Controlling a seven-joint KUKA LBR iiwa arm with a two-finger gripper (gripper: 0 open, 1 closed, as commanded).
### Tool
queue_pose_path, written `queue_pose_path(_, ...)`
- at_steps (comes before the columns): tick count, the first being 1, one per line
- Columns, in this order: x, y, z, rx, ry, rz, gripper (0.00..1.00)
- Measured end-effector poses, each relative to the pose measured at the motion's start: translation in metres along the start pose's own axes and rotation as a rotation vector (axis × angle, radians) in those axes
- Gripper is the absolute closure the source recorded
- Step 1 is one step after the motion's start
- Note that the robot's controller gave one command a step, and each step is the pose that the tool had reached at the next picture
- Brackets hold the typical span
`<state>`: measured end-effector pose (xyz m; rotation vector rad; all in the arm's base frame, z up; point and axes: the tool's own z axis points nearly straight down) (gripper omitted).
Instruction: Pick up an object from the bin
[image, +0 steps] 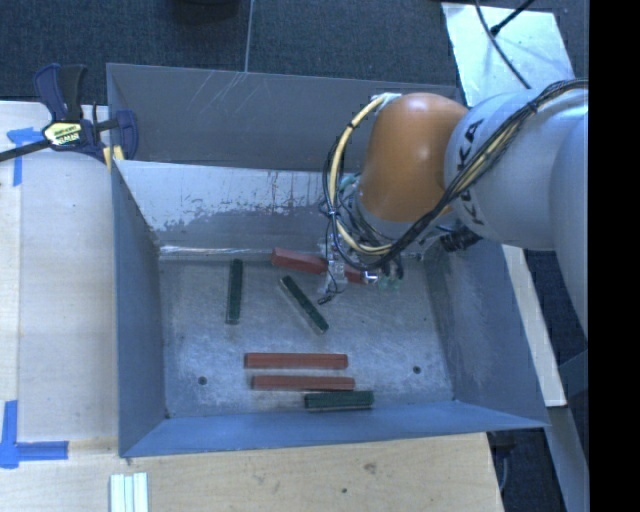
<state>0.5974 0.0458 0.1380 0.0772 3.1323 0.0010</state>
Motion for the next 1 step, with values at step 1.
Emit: queue_pose_path(1,-0.0023,0.0001,-0.0416,0.000,0.000,-0.003,1.00)
